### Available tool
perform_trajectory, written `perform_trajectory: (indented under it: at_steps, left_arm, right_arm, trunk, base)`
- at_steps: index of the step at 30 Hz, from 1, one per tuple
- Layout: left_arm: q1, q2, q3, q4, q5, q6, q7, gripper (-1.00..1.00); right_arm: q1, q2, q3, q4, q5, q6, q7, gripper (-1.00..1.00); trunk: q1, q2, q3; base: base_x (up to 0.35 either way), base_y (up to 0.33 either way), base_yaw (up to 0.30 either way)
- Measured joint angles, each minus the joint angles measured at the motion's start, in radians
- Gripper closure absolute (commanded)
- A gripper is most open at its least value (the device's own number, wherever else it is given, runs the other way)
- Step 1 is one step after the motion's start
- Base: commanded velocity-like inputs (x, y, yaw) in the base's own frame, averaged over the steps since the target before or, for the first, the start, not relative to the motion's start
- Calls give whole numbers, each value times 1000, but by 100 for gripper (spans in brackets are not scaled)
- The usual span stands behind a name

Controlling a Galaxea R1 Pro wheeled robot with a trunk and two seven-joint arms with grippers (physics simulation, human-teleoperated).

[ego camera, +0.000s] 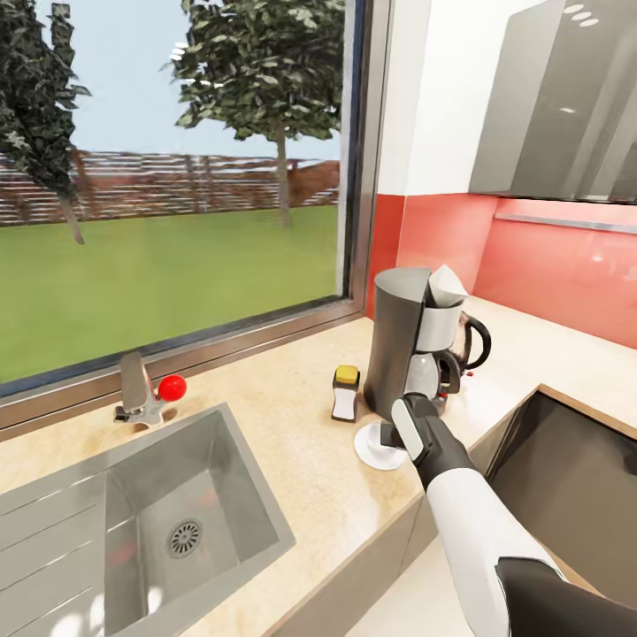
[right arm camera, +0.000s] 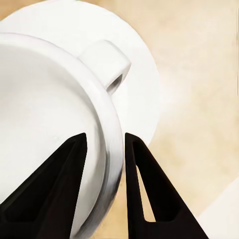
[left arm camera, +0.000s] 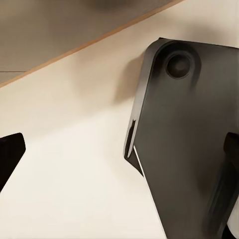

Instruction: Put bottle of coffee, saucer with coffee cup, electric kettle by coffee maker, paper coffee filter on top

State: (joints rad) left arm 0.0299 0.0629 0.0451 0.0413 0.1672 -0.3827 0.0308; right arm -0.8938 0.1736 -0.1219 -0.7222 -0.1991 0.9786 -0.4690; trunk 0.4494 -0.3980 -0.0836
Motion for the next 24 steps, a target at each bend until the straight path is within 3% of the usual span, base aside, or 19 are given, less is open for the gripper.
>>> perform_trajectory:
  at_steps: [23, 24]
  left_arm:
    - [0, 0, 0, 0, 0, 0, 0, -100]
    - [0, 0, 0, 0, 0, 0, 0, -100]
  right_arm:
    - [0, 0, 0, 38, 1, -84, 2, 100]
    - [0, 0, -1, 38, 1, -84, 2, -100]
  trunk:
    - [0, 0, 0]
    - [0, 0, 0]
  base:
    - [0, 0, 0]
    - [0, 0, 0]
